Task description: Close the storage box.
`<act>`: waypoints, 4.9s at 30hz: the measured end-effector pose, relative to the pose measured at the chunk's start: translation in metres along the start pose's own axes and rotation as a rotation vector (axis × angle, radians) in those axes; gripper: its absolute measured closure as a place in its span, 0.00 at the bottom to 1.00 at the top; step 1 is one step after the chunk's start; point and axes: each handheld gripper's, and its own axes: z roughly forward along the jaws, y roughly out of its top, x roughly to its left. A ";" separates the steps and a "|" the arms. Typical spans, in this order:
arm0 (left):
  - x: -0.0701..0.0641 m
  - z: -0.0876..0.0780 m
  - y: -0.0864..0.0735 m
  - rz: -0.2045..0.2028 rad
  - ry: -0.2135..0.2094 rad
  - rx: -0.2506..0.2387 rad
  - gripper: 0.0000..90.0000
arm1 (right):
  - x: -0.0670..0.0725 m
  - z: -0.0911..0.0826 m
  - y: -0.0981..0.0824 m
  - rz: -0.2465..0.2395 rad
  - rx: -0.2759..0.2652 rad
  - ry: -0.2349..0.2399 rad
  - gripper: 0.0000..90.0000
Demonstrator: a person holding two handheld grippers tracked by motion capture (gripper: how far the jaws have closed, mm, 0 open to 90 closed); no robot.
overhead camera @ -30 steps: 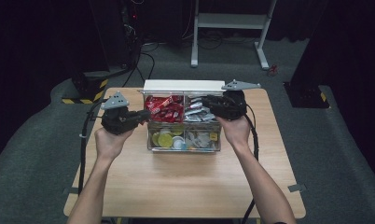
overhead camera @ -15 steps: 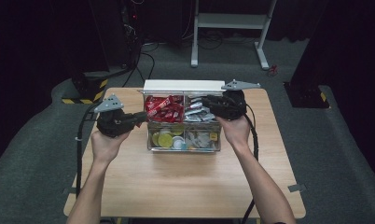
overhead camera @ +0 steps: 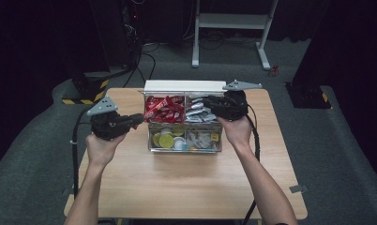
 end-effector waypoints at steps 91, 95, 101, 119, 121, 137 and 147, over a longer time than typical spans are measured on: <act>0.044 -0.038 -0.072 -0.180 0.206 -0.020 0.96 | 0.001 -0.001 0.001 -0.005 0.004 -0.006 0.74; 0.046 -0.029 -0.079 -0.188 0.211 -0.003 0.96 | 0.002 -0.001 0.001 -0.005 0.005 -0.008 0.74; 0.050 -0.019 -0.088 -0.207 0.216 0.007 0.96 | 0.003 -0.002 0.002 -0.005 0.003 -0.010 0.74; 0.051 0.020 -0.114 -0.229 0.238 0.065 0.96 | 0.003 -0.004 0.002 -0.007 -0.004 -0.006 0.74; 0.051 0.024 -0.116 -0.221 0.249 0.075 0.96 | 0.003 -0.004 0.002 -0.008 -0.006 -0.005 0.74; 0.051 0.048 -0.131 -0.220 0.271 0.120 0.96 | 0.004 -0.006 0.002 -0.010 -0.012 -0.002 0.74; 0.051 0.061 -0.141 -0.239 0.261 0.139 0.96 | 0.004 -0.006 0.002 -0.009 -0.014 -0.002 0.74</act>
